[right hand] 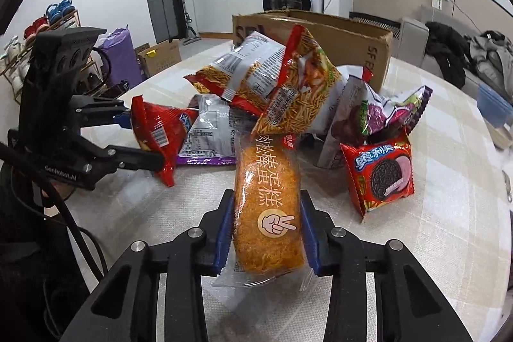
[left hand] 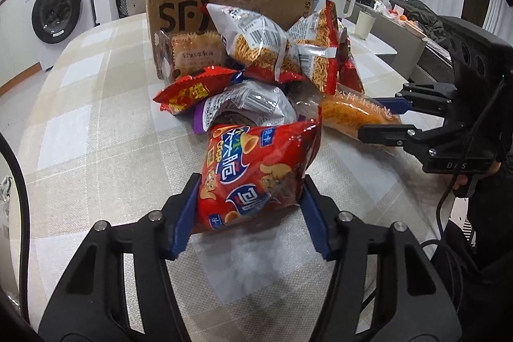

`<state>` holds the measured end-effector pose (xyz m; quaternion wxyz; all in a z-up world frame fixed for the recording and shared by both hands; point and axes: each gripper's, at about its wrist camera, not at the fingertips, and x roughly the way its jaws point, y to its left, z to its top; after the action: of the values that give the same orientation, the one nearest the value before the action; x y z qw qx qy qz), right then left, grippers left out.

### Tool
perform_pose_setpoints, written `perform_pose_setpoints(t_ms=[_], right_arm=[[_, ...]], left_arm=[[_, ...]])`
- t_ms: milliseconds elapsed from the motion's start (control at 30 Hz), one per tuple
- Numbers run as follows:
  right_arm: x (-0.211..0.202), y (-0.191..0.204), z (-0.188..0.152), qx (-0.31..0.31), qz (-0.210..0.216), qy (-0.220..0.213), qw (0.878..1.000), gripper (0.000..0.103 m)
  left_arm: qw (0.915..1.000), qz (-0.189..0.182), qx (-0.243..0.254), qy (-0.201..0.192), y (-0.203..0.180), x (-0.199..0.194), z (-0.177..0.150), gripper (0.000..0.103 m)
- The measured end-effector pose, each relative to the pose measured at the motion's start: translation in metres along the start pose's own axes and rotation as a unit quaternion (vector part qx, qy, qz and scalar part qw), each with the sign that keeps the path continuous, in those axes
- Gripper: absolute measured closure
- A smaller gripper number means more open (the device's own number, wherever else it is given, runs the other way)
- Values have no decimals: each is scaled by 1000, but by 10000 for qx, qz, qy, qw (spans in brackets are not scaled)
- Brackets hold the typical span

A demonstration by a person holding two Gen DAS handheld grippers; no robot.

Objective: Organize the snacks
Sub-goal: 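Carry both held bags over the open cardboard box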

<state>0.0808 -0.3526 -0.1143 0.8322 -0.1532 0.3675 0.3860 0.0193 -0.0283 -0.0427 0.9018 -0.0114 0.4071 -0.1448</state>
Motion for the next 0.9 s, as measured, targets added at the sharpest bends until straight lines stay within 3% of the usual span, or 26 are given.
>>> perform_pose_setpoints(t_ms=[567,900], right_arm=[[-41,7,8,-78,378,-998,9943,65],[-61,-4,12,190,135,-1444,9892,65]], left_arm=[[9975,-156,-20,-690,-13,-45,1,47],[9940,-88,-100,-1089,-21,-79,4,47]])
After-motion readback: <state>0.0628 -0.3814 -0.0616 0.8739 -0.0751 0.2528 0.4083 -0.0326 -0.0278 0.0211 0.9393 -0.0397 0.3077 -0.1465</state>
